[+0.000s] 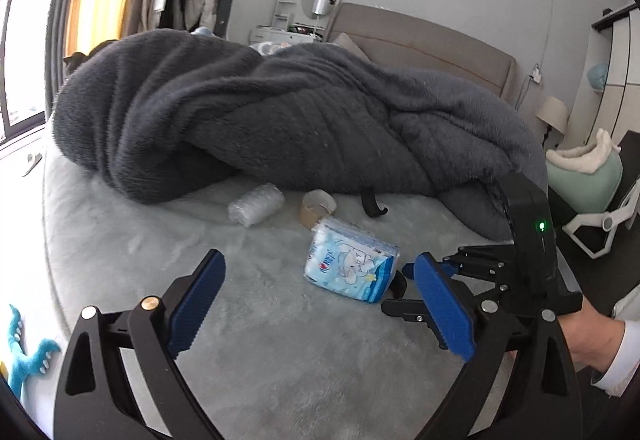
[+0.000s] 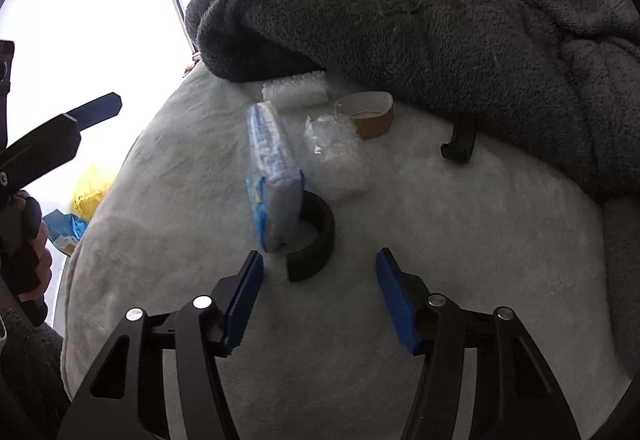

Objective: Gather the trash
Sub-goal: 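Grasp the blue-white tissue pack with the left gripper while the right gripper grasps the black curved piece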

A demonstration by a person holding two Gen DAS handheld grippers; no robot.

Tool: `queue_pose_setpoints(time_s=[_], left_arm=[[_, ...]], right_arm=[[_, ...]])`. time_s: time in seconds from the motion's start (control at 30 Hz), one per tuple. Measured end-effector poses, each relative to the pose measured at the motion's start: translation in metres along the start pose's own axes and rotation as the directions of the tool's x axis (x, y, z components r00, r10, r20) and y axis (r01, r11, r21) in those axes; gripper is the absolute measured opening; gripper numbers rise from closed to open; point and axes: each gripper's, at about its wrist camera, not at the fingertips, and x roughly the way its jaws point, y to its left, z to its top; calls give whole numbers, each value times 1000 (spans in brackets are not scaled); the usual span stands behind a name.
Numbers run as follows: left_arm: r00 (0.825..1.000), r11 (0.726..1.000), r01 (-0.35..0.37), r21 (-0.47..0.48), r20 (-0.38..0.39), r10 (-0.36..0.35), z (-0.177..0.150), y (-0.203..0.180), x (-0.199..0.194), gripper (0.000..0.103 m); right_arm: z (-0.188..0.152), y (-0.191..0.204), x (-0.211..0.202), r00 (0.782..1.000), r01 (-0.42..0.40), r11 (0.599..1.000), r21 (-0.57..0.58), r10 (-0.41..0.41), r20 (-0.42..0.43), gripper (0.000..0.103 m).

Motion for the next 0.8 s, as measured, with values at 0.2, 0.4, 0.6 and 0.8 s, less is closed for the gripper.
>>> queue_pose_setpoints(time_s=[0.2, 0.4, 0.6, 0.8], left_arm=[[999, 999, 31, 20, -36, -31, -1, -8, 24, 97], [997, 996, 39, 76, -64, -34, 0, -18, 49, 97], [991, 992, 86, 93, -112, -75, 1, -21, 73, 97], [983, 985, 106, 137, -164, -83, -3, -30, 91, 96]], right_arm=[[2, -8, 1, 1000, -30, 1000, 0, 30, -3, 51], [-1, -13, 1, 998, -65, 998, 4, 65, -1, 50], [-3, -15, 1, 996, -92, 996, -6, 92, 14, 49], [-1, -14, 3, 995, -95, 995, -4, 95, 13, 49]])
